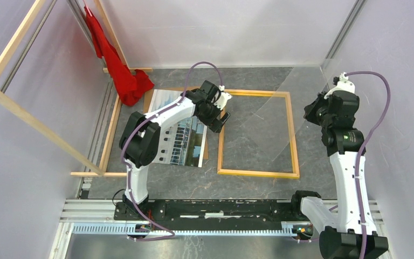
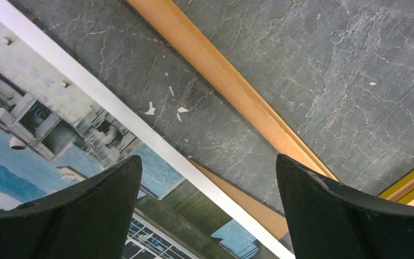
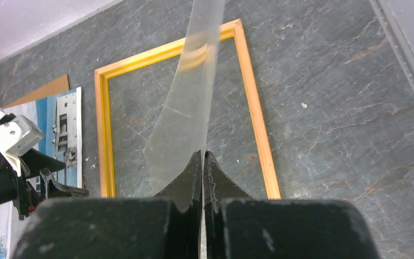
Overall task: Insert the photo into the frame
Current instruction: Move the photo frame to the center of the board.
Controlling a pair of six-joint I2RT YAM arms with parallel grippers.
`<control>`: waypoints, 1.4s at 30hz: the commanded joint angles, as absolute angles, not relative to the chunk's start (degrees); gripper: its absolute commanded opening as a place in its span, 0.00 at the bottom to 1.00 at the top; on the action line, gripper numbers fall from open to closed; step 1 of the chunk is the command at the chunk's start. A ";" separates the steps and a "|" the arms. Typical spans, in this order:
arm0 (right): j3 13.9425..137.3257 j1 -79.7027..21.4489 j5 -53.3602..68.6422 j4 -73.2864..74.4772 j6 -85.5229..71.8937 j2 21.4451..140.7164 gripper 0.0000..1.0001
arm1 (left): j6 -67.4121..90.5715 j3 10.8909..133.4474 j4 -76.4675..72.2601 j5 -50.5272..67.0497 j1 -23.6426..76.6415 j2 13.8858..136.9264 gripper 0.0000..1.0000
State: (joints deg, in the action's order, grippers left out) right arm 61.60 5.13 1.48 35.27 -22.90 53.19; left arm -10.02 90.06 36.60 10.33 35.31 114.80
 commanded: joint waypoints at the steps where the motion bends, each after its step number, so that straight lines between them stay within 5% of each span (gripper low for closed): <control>1: 64.09 5.45 -2.23 33.45 -23.52 52.50 0.00 | -7.25 90.67 34.23 12.00 35.60 116.07 1.00; 23: 60.03 5.54 5.00 31.04 -25.43 52.40 0.00 | -6.35 91.40 33.71 14.83 38.07 119.54 0.97; 42: 60.60 5.52 18.79 28.48 -26.52 53.90 0.00 | -13.68 79.78 28.81 -2.99 37.53 117.40 0.78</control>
State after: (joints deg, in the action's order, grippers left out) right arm 59.96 5.37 12.93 32.67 -25.87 53.49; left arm -9.04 84.49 28.58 4.95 38.81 118.37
